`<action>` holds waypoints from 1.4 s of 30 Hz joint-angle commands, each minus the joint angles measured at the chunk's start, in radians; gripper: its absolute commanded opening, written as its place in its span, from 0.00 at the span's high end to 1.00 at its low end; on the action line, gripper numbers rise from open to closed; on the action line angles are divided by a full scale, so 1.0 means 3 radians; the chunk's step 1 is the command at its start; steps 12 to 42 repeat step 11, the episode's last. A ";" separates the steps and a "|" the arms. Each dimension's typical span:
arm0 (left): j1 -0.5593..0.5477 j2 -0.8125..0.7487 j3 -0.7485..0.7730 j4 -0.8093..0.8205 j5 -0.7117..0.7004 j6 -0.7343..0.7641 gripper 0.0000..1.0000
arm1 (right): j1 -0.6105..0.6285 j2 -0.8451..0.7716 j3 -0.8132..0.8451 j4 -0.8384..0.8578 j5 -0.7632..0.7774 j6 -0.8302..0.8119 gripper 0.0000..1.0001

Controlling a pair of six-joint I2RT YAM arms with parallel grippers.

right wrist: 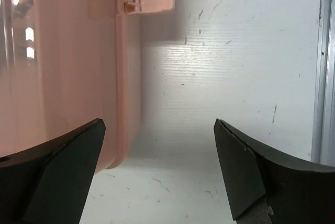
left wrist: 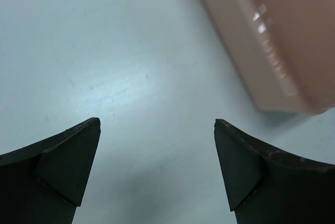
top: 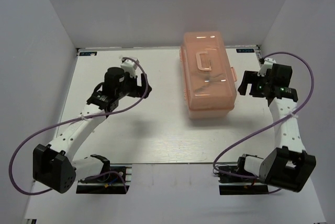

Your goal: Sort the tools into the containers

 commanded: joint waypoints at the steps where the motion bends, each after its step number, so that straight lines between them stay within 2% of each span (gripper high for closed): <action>1: 0.0006 -0.0078 -0.0185 -0.0128 -0.0290 0.0280 0.00 | -0.0004 -0.0245 -0.0266 0.0199 0.0109 0.0274 0.09; 7: 0.0006 -0.0165 -0.0333 -0.0108 -0.0330 0.0317 0.00 | -0.0014 -0.0838 -0.0787 0.0357 -0.0044 0.0392 0.09; 11: 0.0006 -0.0165 -0.0333 -0.0067 -0.0300 0.0317 0.00 | -0.0019 -0.1023 -0.0920 0.0419 -0.0279 0.0310 0.09; 42: 0.0006 -0.0165 -0.0333 -0.0067 -0.0300 0.0317 0.00 | -0.0019 -0.1023 -0.0920 0.0419 -0.0279 0.0310 0.09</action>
